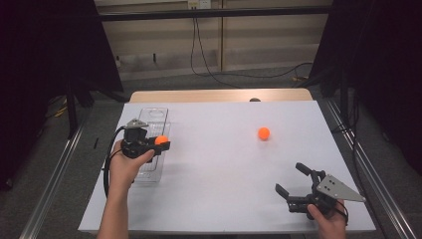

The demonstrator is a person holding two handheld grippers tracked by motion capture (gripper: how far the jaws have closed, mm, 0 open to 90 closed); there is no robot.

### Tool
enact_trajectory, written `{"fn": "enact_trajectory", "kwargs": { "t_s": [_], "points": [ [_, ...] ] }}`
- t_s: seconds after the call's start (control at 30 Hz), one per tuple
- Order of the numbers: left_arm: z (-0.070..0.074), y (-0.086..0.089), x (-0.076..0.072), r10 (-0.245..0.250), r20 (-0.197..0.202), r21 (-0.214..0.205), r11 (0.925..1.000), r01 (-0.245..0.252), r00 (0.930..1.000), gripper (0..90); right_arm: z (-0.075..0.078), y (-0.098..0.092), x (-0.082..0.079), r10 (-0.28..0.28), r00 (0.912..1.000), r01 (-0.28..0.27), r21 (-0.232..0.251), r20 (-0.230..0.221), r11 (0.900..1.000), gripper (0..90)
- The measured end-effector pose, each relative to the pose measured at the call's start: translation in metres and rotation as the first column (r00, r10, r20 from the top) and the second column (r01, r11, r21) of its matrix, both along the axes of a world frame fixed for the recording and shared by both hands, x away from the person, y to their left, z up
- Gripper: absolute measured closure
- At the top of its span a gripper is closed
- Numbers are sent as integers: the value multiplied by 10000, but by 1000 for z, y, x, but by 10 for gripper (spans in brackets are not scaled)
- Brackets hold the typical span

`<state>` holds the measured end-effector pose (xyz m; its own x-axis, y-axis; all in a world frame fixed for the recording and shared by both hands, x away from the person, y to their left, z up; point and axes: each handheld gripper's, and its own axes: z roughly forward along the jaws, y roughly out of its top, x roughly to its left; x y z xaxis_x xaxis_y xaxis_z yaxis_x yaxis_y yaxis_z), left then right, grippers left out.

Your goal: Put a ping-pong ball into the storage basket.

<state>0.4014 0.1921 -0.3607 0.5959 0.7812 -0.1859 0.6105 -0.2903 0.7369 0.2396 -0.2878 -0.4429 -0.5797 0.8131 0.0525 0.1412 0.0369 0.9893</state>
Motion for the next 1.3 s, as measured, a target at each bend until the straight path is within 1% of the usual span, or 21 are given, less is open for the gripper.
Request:
{"fn": "enact_trajectory", "kwargs": {
  "t_s": [0.13,0.33,0.37,0.53,0.6,0.63,0.83,1.3],
  "points": [
    [1,2,0,35,46,13,10000,-35,10000,510,0,0,0,-16,10000,16,9,-2,10000,21],
    [1,4,0,54,6,33,10000,-54,10000,509,0,0,0,-8,10000,8,3,6,10000,21],
    [1,4,0,101,17,-43,9999,-101,9999,509,0,0,0,-5,10000,5,3,5,10000,21],
    [2,6,0,113,51,42,9999,-113,9999,509,0,0,0,-10,10000,10,2,11,10000,21],
    [2,6,0,186,65,-23,9998,-186,9998,510,0,0,0,-6,10000,6,4,4,10000,21],
    [2,7,0,181,76,34,9998,-181,9998,510,0,0,0,-7,10000,7,9,0,10000,21],
    [1,8,0,233,34,3,9997,-233,9997,510,0,0,0,-13,10000,13,17,9,10000,22],
    [3,15,0,371,148,10,9993,-372,9992,509,0,0,0,-11,10000,11,15,9,10000,22]
  ]
}}
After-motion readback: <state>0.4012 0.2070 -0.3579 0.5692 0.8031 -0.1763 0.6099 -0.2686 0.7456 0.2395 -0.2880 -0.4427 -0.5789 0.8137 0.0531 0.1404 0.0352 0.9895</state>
